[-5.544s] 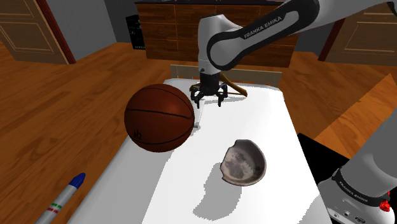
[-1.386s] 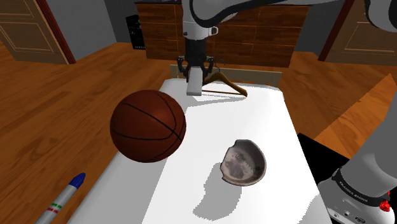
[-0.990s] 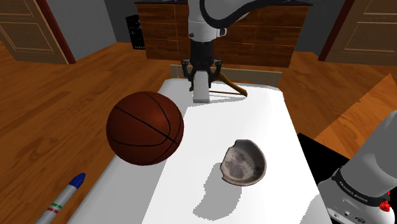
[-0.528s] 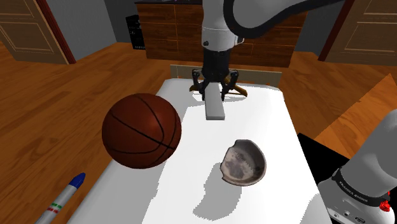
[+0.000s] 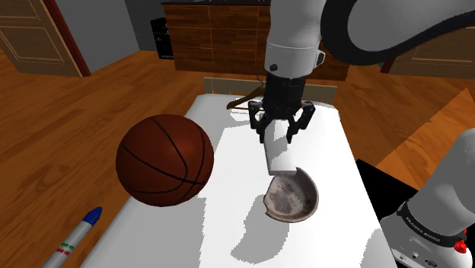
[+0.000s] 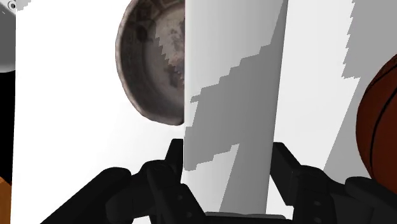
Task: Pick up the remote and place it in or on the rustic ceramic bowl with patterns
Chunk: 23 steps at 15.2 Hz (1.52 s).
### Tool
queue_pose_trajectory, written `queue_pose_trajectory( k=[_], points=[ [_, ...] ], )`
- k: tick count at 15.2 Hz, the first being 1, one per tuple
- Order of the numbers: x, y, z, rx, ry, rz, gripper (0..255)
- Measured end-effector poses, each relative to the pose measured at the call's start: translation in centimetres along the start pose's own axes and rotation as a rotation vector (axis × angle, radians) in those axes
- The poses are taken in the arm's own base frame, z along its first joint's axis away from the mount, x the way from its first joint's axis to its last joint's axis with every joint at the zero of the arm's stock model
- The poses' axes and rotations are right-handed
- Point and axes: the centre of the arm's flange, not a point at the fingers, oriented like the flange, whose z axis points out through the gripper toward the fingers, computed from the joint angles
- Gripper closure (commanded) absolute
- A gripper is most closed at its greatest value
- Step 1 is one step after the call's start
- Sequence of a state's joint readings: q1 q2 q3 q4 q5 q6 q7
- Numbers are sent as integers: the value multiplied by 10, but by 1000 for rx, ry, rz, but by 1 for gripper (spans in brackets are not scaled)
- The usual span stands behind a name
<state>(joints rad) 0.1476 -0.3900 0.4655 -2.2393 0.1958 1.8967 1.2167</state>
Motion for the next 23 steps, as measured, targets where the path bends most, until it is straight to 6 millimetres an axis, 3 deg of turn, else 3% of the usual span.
queue_pose_trajectory(
  k=[5,18,23],
  points=[
    [-58,22,2,0,0,0,255],
    [-61,27,68,-1,0,1,255],
    [-62,27,74,-1,0,1,255]
  ],
)
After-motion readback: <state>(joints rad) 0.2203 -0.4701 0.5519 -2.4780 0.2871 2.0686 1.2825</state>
